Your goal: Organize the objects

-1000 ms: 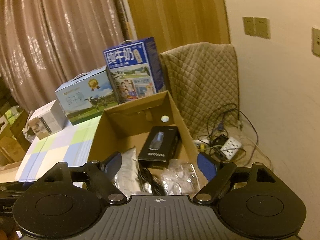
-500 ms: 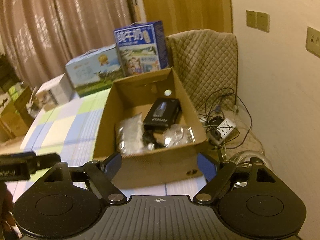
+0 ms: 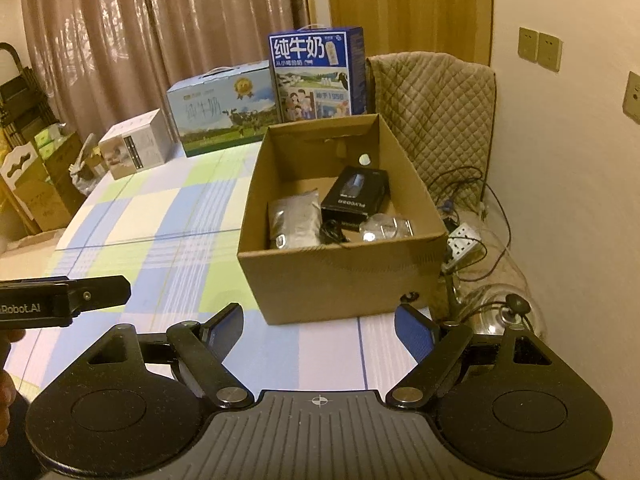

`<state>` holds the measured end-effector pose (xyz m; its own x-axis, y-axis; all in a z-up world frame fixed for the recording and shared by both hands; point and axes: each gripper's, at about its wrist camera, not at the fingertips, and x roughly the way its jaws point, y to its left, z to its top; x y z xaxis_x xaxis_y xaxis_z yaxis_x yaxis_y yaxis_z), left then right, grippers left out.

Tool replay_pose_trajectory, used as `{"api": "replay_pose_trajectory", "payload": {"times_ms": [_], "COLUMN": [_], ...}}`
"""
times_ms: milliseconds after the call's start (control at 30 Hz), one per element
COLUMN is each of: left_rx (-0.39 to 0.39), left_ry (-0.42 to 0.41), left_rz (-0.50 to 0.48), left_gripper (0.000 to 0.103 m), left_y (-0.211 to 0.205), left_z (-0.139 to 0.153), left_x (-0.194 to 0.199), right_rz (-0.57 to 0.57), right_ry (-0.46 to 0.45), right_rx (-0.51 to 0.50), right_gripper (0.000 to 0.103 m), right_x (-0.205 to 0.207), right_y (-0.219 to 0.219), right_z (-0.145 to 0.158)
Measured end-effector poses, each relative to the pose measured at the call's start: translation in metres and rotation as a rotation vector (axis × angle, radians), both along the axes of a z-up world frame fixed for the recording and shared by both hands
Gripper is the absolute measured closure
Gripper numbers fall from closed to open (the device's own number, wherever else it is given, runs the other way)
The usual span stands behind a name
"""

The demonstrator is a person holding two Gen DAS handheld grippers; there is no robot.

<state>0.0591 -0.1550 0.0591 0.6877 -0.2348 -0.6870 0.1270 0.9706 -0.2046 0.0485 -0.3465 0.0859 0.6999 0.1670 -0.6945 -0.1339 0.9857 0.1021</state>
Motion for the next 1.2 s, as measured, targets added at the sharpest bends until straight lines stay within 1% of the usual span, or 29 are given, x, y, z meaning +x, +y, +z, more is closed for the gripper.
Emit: {"api": "replay_pose_trajectory", "payload": {"times_ms": [333, 667, 833, 1200], "left_rx": [-0.018, 0.026, 0.035, 0.047], "left_ry": [-0.001, 0.005, 0.02, 0.026], "left_rz": [0.009, 0.002, -0.002, -0.007], "left_gripper": [0.001, 0.001, 0.001, 0.001], "left_y": [0.01, 0.012, 0.011, 0.007], "left_z": [0.002, -0.008, -0.014, -0.018], "left_x": [-0.026, -0.044, -0.047, -0.047], "right_rz": [0.009, 0.008, 0.013, 0.012], "right_ry": [0.008, 0.022, 0.026, 0.039], "right_rx": [-0.014, -0.016, -0.012, -0.008], "right_gripper": [0.023, 0.023, 0.023, 0.023], "right_x": [-0.022, -0.032, -0.033, -0.032], "right_y": [0.008, 0.011, 0.014, 0.015], "right_z": [0.002, -0.002, -0.005, -0.009]}}
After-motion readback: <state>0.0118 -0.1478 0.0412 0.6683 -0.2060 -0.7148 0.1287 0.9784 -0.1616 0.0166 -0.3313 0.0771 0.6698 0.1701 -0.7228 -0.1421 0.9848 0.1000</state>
